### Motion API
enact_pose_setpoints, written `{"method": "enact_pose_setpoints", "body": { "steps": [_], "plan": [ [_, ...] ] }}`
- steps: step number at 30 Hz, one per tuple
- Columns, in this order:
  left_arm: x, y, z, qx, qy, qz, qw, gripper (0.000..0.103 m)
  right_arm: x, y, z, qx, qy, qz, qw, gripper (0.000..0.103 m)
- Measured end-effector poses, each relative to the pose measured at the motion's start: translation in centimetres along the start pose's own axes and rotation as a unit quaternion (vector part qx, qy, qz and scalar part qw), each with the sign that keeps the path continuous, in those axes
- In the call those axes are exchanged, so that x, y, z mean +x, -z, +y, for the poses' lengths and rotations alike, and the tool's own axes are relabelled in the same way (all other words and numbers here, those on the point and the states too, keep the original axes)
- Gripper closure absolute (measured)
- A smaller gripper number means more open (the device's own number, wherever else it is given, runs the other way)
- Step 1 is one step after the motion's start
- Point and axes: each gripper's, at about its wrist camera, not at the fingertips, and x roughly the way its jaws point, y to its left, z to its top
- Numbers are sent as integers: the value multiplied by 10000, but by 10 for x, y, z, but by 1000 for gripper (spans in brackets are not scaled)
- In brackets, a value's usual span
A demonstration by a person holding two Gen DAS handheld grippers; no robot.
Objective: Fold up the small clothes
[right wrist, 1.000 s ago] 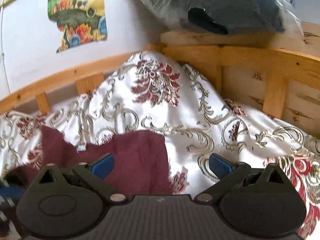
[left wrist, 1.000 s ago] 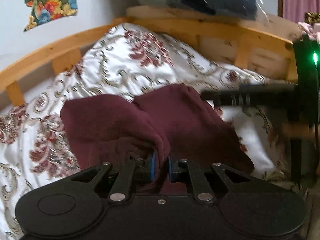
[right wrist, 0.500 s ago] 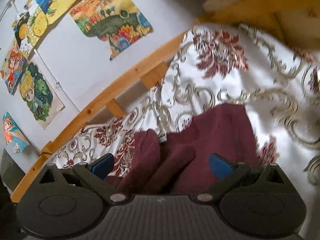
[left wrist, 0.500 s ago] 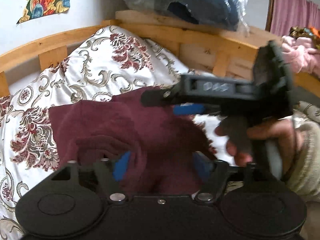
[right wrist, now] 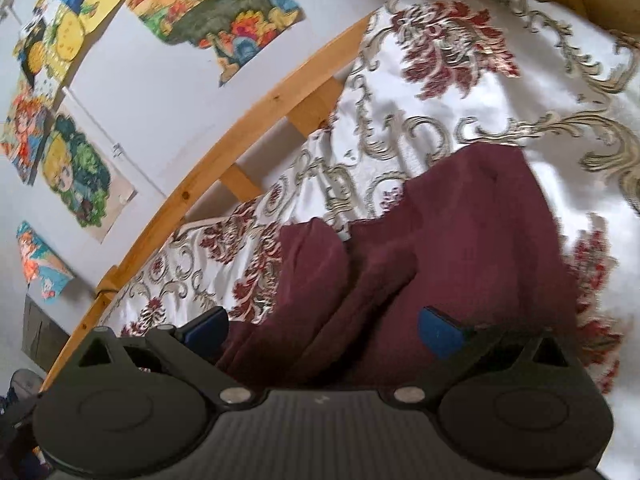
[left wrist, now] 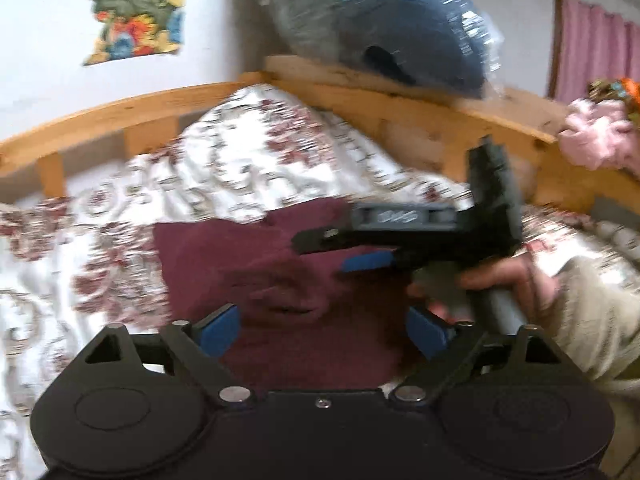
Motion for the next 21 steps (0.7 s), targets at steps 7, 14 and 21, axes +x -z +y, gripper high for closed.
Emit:
{"method": "enact_pose_setpoints", "body": {
  "steps": [7, 14, 21],
  "plan": [
    [30, 23, 23, 123, -572, 529, 9969, 23, 22, 2, 2, 45, -102, 75, 9999, 0],
    [46, 29, 35, -8, -584, 593, 9965, 56, 37, 1, 7, -132, 95, 92, 9998, 16],
    [44, 30, 17, 444, -531, 433, 9967, 75, 31, -1, 19, -650, 604, -162, 9959, 82]
  ]
}}
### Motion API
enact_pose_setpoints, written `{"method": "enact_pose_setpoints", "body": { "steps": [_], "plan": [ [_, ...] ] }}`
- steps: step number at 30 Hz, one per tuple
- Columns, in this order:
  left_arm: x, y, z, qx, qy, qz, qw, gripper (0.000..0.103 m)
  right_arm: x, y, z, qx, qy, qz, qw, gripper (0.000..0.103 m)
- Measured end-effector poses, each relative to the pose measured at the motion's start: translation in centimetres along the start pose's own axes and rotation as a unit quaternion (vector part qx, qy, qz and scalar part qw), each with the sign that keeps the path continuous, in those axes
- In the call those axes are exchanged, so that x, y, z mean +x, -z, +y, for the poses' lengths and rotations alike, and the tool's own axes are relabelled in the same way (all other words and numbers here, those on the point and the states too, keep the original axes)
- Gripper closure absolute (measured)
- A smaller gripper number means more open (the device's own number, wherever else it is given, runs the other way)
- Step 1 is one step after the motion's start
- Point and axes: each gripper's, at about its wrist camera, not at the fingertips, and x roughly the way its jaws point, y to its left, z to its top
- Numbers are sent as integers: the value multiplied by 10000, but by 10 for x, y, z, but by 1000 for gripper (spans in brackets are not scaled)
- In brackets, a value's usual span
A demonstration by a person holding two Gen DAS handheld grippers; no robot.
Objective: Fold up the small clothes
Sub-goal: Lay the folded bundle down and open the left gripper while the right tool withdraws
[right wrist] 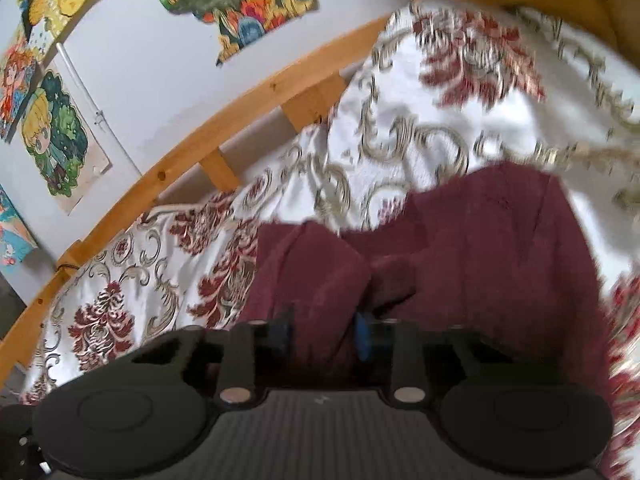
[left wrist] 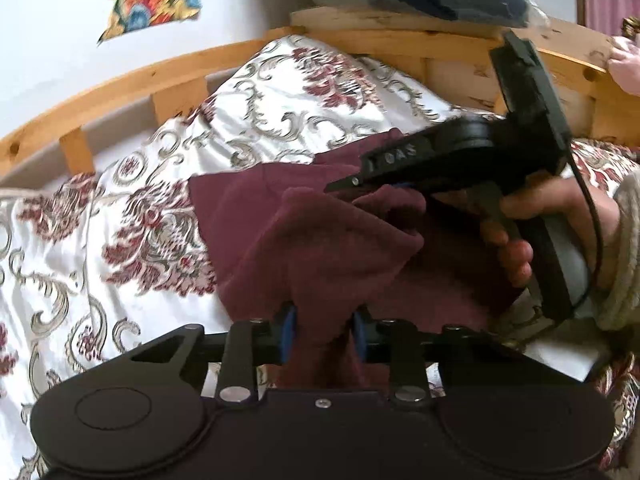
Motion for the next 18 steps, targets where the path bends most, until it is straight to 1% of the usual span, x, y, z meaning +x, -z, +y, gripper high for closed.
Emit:
{"method": "enact_pose_setpoints", "body": {
  "steps": [2, 6, 9, 12, 18],
  "plan": [
    [-3, -1, -7, 111, 72, -81, 9999, 79, -9, -5, 4, -186, 48, -170, 9997, 85],
    [-4, -8, -20, 221, 325, -210, 9990, 80, -33, -17, 13, -676, 163, -451, 9966, 86],
    [-2, -14, -30, 270, 540, -264, 9978, 80, -51, -21, 15, -1004, 402, -587, 9924, 86],
    [1, -17, -40, 310, 734, -259, 9965, 80, -64, -20, 7, -1056, 650, -578, 9906, 86],
    [2, -12, -54, 342, 935, -214, 9948, 80, -81, -14, -13, -866, 1105, -341, 9895, 86]
  ]
}}
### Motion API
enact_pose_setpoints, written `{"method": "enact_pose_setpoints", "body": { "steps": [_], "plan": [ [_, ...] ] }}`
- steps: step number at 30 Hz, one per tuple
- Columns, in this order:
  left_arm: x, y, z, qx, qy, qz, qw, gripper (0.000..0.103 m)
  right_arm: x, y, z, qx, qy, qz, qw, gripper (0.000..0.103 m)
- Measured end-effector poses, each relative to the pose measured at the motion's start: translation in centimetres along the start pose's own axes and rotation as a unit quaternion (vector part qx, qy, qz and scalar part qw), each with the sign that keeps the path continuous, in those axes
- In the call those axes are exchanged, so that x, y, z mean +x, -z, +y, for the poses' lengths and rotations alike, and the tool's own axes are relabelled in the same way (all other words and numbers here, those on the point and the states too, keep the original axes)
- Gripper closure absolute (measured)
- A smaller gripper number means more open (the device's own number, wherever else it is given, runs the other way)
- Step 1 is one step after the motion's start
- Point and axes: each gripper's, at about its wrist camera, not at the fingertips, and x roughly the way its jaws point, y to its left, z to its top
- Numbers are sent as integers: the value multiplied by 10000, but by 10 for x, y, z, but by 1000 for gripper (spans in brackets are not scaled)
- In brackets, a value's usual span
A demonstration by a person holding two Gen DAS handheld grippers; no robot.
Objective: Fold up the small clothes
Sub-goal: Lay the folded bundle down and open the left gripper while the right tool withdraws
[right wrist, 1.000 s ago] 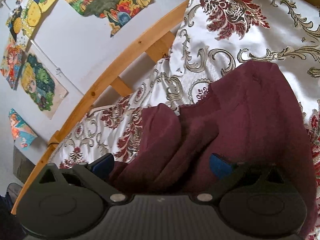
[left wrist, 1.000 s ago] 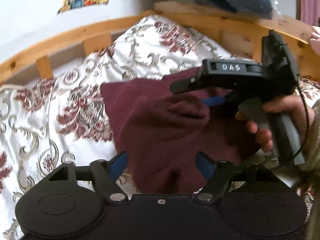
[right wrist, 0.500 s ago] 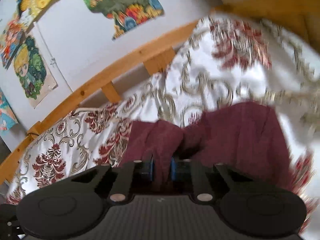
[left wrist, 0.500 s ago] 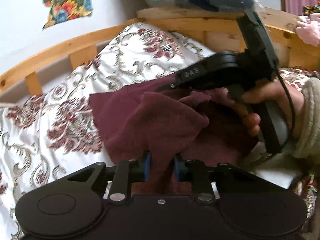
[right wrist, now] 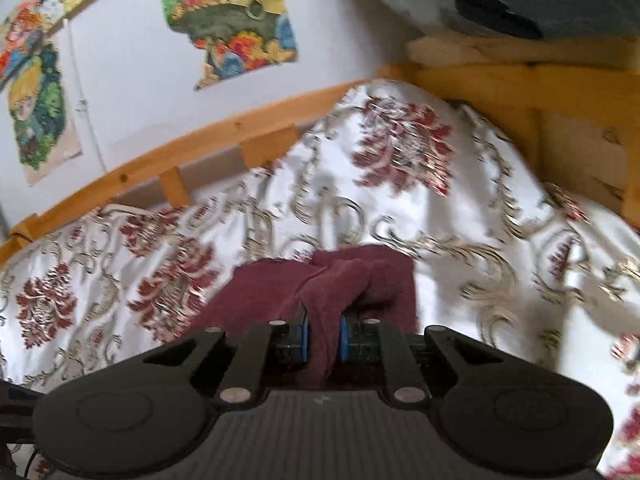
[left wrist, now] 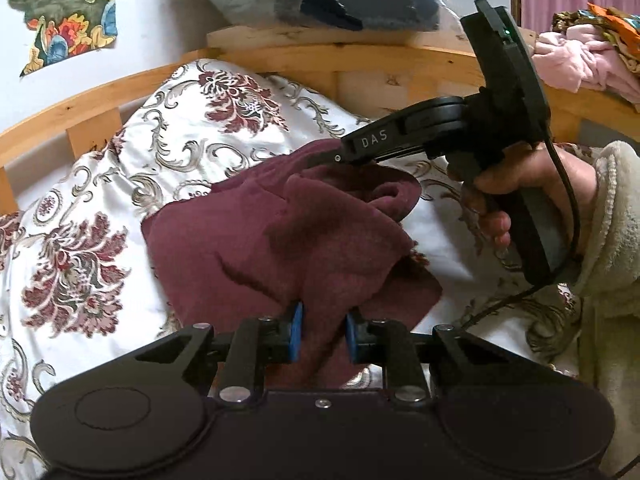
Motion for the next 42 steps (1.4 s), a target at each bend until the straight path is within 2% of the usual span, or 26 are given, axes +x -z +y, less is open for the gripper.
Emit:
{"method": "enact_pose_setpoints", "body": {
  "steps": [4, 8, 12, 16, 19, 21, 22, 24, 26, 29, 32, 35, 39, 42],
  "plan": [
    [0, 2, -2, -62, -18, 31, 10000, 78, 3, 2, 4, -218, 148, 123, 9996, 86],
    [0, 2, 5, -364, 123, 64, 9992, 76, 8, 5, 6, -285, 264, 258, 9989, 85],
    [0, 4, 10, -576, 259, 85, 9980, 73, 8, 6, -4, 24, 198, 223, 9996, 70],
    [0, 6, 7, -587, 290, 101, 9978, 65, 9, 3, -12, 275, 51, 101, 9996, 67],
    [-2, 5, 4, -605, 434, 88, 9972, 49, 13, 4, -11, 136, 271, 190, 9994, 67],
    [-4, 4, 4, -681, 513, 55, 9963, 39, 12, 5, -10, 42, 428, 155, 9990, 71],
    [-7, 3, 4, -740, 505, 1, 9960, 36, 12, 5, -9, -9, 488, 139, 9987, 71],
    [-11, 3, 7, -893, 391, -127, 9952, 23, 11, 5, -6, -96, 581, 94, 9982, 74],
    [-17, 3, 12, -1121, 213, -295, 9930, 18, 12, 5, -5, -170, 655, 92, 9977, 74],
    [-24, 2, 25, -1535, 50, -540, 9867, 15, 12, 6, -5, -183, 688, 118, 9974, 75],
    [-23, 0, 44, -2045, -175, -622, 9767, 11, 13, 6, -6, -121, 637, 126, 9978, 75],
    [-15, 1, 63, -2608, -283, -442, 9640, 9, 11, 5, -10, 46, 466, 61, 9989, 70],
    [-1, 9, 79, -3177, -159, -146, 9479, 9, 10, 1, -20, 424, 207, -114, 9988, 62],
    [8, 16, 79, -3243, -129, 96, 9458, 9, 12, -2, -27, 692, 170, -156, 9973, 62]
  ]
}}
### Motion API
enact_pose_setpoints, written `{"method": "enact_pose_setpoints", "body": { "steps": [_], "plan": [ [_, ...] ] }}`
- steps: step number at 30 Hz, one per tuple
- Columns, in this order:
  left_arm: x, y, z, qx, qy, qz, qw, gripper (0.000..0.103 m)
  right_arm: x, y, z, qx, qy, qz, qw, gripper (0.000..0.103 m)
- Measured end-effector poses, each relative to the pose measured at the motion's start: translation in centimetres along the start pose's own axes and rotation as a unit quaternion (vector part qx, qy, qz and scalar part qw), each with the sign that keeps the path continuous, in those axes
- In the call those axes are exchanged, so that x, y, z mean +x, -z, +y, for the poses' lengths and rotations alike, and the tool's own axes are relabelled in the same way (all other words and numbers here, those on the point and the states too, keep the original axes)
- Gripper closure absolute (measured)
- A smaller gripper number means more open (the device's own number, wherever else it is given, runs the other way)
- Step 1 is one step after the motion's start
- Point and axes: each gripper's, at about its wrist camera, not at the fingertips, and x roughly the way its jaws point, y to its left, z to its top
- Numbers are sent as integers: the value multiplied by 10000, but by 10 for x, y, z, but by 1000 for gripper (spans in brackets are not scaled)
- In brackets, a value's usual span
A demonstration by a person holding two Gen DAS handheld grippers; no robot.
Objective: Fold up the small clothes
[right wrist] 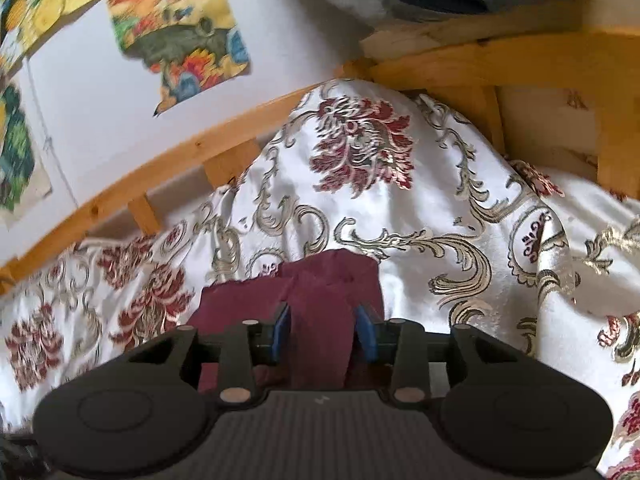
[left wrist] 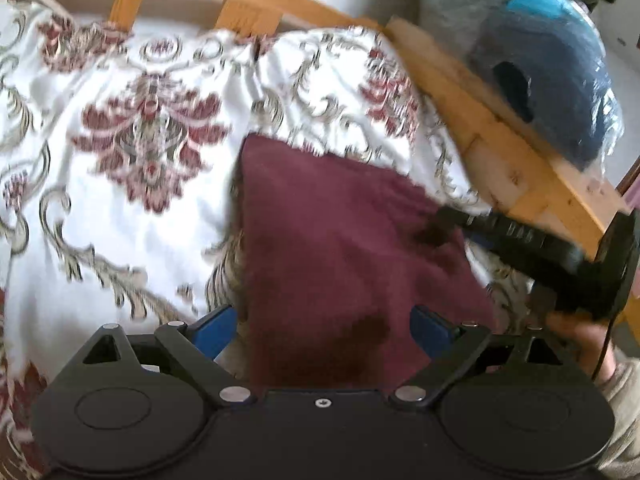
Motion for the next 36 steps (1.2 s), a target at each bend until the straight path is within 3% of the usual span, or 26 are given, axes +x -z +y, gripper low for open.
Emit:
{"method": "enact_pose_setpoints", "body": {
  "steps": [2, 5, 9, 13, 19, 36],
  "plan": [
    [5, 6, 0, 60, -62, 107, 9999, 9, 4, -1, -4, 76, 74, 29, 9999, 62],
    [9, 12, 0, 63, -81, 150, 9998, 9, 10, -2, -5, 48, 125, 46, 9999, 81],
    [10, 14, 1, 49, -87, 177, 9998, 9, 6, -3, 0, -152, 196, -214, 9995, 96],
    [11, 15, -1, 138, -124, 196, 9996, 9, 1, -9, 4, -377, 309, -578, 9971, 96],
    [12, 16, -2, 175, -141, 207, 9995, 9, 10, -7, 3, -438, 475, -494, 9967, 96],
    [14, 21, 9, -70, -107, 289, 9995, 4, 16, -7, 0, -347, 352, -414, 9979, 96]
  ]
}}
